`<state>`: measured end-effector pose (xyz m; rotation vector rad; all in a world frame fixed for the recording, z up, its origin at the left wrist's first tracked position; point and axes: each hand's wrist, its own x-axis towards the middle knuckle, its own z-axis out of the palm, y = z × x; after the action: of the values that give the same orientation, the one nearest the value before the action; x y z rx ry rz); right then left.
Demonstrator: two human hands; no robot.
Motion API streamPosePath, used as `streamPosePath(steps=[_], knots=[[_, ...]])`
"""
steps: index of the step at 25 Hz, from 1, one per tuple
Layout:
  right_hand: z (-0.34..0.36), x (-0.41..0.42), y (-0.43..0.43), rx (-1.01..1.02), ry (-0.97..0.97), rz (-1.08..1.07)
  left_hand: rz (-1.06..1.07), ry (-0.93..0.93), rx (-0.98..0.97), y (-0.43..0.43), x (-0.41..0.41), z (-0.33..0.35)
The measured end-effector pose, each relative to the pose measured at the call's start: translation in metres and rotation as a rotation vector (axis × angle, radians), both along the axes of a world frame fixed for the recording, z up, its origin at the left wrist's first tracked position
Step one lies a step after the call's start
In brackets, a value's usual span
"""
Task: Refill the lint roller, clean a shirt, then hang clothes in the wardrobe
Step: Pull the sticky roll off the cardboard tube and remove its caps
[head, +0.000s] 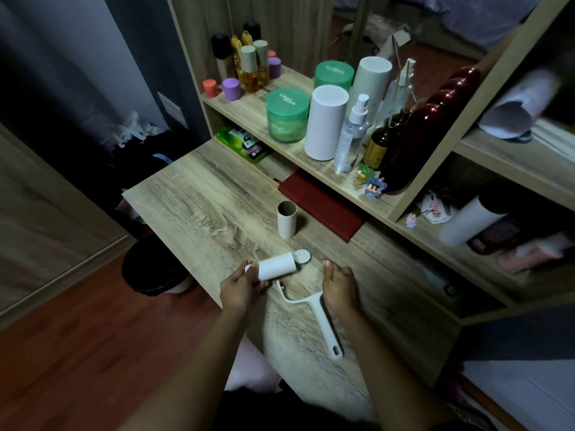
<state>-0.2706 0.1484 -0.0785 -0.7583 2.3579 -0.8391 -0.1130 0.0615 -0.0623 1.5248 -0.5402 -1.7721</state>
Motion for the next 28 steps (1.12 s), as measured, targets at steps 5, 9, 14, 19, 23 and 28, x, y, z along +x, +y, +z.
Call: streamPosePath(steps=[5, 9, 14, 19, 23, 28], knots=[[0.002, -0.003, 0.002, 0.216, 0.212, 0.096, -0.006, -0.004, -0.008, 0.001, 0.004, -0.002], [0.014, -0.008, -0.006, 0.193, 0.517, 0.188, 0.027, 0.031, -0.014, -0.002, 0.007, 0.002], [0.010, -0.007, -0.043, 0.003, 0.443, 0.548, 0.092, 0.020, -0.048, -0.006, 0.022, 0.010], [-0.004, 0.012, -0.064, 0.067, 0.497, 0.754, 0.163, -0.013, -0.072, -0.009, 0.042, 0.008], [-0.002, 0.031, -0.074, -0.064, 0.502, 0.813, 0.189, -0.010, -0.085, -0.010, 0.055, 0.004], [0.001, 0.025, -0.067, -0.208, 0.399, 0.738, 0.204, -0.001, -0.086, -0.016, 0.061, 0.001]])
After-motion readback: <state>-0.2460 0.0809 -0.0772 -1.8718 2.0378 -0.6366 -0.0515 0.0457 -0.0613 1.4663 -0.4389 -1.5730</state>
